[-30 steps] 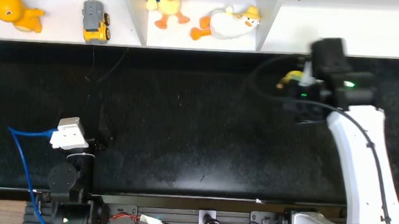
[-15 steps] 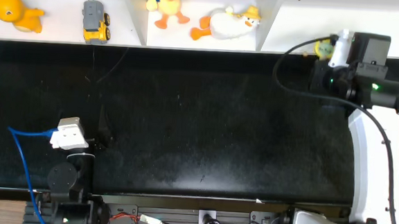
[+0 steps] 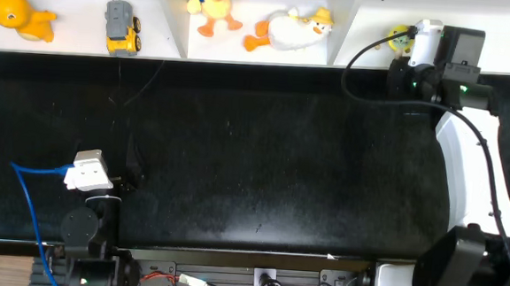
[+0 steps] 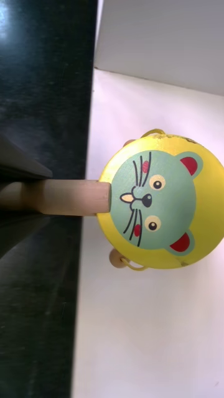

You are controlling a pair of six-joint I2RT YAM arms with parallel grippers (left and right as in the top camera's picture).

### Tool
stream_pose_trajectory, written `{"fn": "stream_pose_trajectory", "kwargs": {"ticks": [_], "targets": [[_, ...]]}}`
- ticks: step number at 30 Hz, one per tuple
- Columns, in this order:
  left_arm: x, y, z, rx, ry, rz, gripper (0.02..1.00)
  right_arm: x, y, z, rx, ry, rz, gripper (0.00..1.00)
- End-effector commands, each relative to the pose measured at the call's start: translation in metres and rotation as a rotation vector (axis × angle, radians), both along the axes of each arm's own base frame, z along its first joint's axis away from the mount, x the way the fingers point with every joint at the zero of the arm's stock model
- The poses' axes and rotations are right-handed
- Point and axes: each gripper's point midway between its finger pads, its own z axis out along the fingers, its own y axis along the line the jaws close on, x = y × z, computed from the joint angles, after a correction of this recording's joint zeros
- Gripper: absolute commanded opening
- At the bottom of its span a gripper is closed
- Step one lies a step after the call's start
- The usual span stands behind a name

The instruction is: Store Toys

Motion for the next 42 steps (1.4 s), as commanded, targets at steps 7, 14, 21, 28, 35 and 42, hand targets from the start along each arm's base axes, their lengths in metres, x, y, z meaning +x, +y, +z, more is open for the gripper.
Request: {"fn": "stream_pose_trajectory", "kwargs": {"ticks": [7, 14, 21, 28, 35, 42], "targets": [[0.0, 0.001, 0.001, -0.003, -0.01, 0.004, 0.998, 0.018, 0.017, -0.015, -0.005, -0.027, 0.084, 0.047], [0.0, 0.001, 0.001, -0.003, -0.01, 0.004, 0.998, 0.035, 0.022, -0.012, -0.012, -0.09, 0.097, 0.047], [0.0, 0.001, 0.001, -0.003, -0.01, 0.004, 0.998, 0.049, 0.034, -0.018, -0.015, -0.121, 0.122, 0.047], [0.0, 0.001, 0.001, -0.003, -0.01, 0.004, 0.998, 0.06, 0.036, -0.022, -0.019, -0.15, 0.123, 0.049], [0.0, 0.001, 0.001, -0.004, -0.01, 0.005, 0.998, 0.063, 0.036, -0.041, 0.011, -0.114, 0.095, 0.045], [0.0, 0.001, 0.001, -0.003, -0.01, 0.004, 0.998, 0.063, 0.036, -0.044, 0.023, -0.103, 0.081, 0.051]]}}
